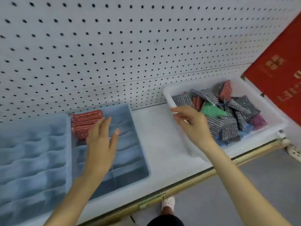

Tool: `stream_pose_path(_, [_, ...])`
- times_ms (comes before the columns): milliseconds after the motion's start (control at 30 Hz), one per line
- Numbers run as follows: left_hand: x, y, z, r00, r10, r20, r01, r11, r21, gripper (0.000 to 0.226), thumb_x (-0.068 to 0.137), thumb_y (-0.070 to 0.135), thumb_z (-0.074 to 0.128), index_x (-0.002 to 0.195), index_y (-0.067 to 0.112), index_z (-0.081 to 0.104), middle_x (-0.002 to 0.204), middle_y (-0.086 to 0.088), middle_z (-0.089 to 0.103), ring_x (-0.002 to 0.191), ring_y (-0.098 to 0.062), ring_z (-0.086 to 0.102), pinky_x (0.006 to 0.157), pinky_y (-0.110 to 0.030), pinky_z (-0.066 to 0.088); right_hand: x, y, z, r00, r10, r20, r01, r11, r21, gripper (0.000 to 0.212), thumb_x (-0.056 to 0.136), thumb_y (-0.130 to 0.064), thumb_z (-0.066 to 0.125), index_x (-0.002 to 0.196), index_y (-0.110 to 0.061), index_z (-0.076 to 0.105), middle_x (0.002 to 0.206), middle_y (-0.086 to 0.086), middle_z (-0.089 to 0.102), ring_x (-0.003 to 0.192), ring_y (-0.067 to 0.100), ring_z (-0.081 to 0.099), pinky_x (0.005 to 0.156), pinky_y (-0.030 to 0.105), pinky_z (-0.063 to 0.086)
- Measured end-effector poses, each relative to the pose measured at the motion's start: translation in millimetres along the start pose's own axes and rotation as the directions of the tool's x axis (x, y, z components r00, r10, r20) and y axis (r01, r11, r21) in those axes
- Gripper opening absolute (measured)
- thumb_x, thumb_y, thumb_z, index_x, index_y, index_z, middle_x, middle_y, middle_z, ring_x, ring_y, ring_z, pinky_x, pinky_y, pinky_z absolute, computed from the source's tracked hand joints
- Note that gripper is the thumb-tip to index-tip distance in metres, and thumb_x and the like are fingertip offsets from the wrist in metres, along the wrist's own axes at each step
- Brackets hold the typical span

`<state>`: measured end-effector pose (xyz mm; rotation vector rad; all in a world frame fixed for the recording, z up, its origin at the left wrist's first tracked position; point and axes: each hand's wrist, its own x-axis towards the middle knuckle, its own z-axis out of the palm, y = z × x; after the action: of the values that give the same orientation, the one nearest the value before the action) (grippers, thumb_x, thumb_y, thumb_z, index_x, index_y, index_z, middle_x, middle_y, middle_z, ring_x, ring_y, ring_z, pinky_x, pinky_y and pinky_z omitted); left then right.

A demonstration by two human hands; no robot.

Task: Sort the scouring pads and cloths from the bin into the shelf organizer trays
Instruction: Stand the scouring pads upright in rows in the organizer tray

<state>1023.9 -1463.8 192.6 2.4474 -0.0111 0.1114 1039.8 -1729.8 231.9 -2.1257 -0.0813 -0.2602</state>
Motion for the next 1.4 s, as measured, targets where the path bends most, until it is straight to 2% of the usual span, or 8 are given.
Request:
stream_pose_path(300, [25.0, 198.4, 121.1, 0.862, 0.443, 0.247, -0.408, 0.895, -0.183, 0.047, 0.099, 0.031, 0.049, 0.144, 0.021, 0.039, 0.134, 0.002, 0.048, 0.115, -0.011, 0.048, 0.095, -0.02, 0.035, -27.5, 117.3, -185.4, 0.965, 0.256, -0.056, -0.262, 0.933, -0.247, 0.028, 0.084, -0.012, 0.072, 0.108, -0.024, 0.067, 0.106, -0.004, 0.058, 0.101, 0.015, 0.057, 0.077, 0.003, 0.037])
stream_pose_path(467, [49.8, 242.8, 187.9, 0.751, 0.314, 0.581, -0.455, 0.883, 0.111, 0.071, 0.09, 0.036, 0.062, 0.149, 0.017, 0.029, 0.152, -0.003, 0.035, 0.14, -0.019, 0.031, 0.115, -0.03, 0.021, -2.7, 160.3, -219.1, 0.878, 0.366, 0.309, -0.2, 0.866, -0.458, 0.059, 0.084, -0.032, 0.071, 0.137, -0.025, 0.047, 0.13, -0.003, 0.045, 0.123, 0.013, 0.04, 0.094, 0.019, 0.03])
stream_pose_path(600, [50.9, 245.8, 203.5, 0.79, 0.186, 0.585, -0.494, 0.758, 0.426, 0.069, 0.085, 0.041, 0.067, 0.143, 0.02, 0.037, 0.136, -0.002, 0.044, 0.128, -0.022, 0.04, 0.111, -0.04, 0.029, 14.5, 167.4, -217.9, 0.833, 0.329, 0.444, -0.115, 0.889, -0.443, 0.066, 0.084, -0.035, 0.071, 0.142, -0.028, 0.04, 0.14, -0.003, 0.041, 0.133, 0.018, 0.032, 0.108, 0.032, 0.029])
stream_pose_path(833, [36.3, 234.2, 184.9, 0.908, 0.069, 0.414, -0.031, 0.995, -0.098, 0.025, 0.093, 0.03, 0.061, 0.113, 0.016, 0.057, 0.099, 0.008, 0.059, 0.09, -0.008, 0.06, 0.085, -0.021, 0.047, 22.2, 181.6, -194.6, 0.896, 0.208, 0.391, 0.077, 0.797, -0.599, 0.067, 0.075, -0.044, 0.076, 0.131, -0.018, 0.05, 0.109, -0.002, 0.045, 0.112, 0.02, 0.037, 0.091, 0.03, 0.032])
stream_pose_path(967, [29.7, 238.7, 182.6, 0.898, -0.093, 0.43, 0.302, 0.841, -0.448, 0.017, 0.099, 0.023, 0.049, 0.116, 0.027, 0.052, 0.11, 0.011, 0.063, 0.102, -0.004, 0.06, 0.099, -0.032, 0.047, 24.1, 183.1, -206.8, 0.872, 0.329, 0.363, -0.268, 0.941, -0.207, 0.034, 0.076, -0.024, 0.079, 0.104, -0.015, 0.064, 0.101, -0.001, 0.057, 0.105, 0.021, 0.053, 0.083, 0.028, 0.037])
stream_pose_path(1100, [26.5, 234.9, 190.6, 0.837, -0.199, 0.51, 0.447, 0.787, -0.426, 0.074, 0.091, 0.055, 0.049, 0.152, 0.02, 0.026, 0.154, 0.004, 0.035, 0.141, -0.014, 0.033, 0.119, -0.043, 0.024, 25.3, 163.9, -222.0, 0.803, 0.331, 0.496, -0.53, 0.778, 0.337, 0.016, 0.082, -0.003, 0.069, 0.095, -0.011, 0.069, 0.093, 0.002, 0.074, 0.093, 0.02, 0.068, 0.088, 0.035, 0.053])
stream_pose_path(1267, [19.7, 235.2, 192.7, 0.755, -0.172, 0.633, 0.621, 0.496, -0.606, 0.083, 0.07, 0.075, 0.064, 0.14, 0.035, 0.045, 0.138, 0.009, 0.056, 0.13, -0.016, 0.05, 0.11, -0.042, 0.036, 29.3, 155.2, -193.5, 0.818, 0.313, 0.483, -0.495, 0.811, 0.311, 0.019, 0.079, -0.005, 0.074, 0.094, -0.015, 0.069, 0.097, -0.001, 0.073, 0.096, 0.013, 0.067, 0.09, 0.033, 0.05])
stream_pose_path(1400, [16.1, 247.1, 196.3, 0.813, -0.16, 0.559, 0.548, 0.535, -0.643, 0.058, 0.068, 0.03, 0.076, 0.122, 0.026, 0.055, 0.112, 0.004, 0.071, 0.102, -0.012, 0.068, 0.086, -0.029, 0.054, 31.3, 156.1, -176.4, 0.864, 0.32, 0.389, -0.448, 0.841, 0.304, 0.025, 0.074, -0.012, 0.08, 0.094, -0.014, 0.064, 0.101, 0.0, 0.069, 0.103, 0.013, 0.062, 0.094, 0.03, 0.045])
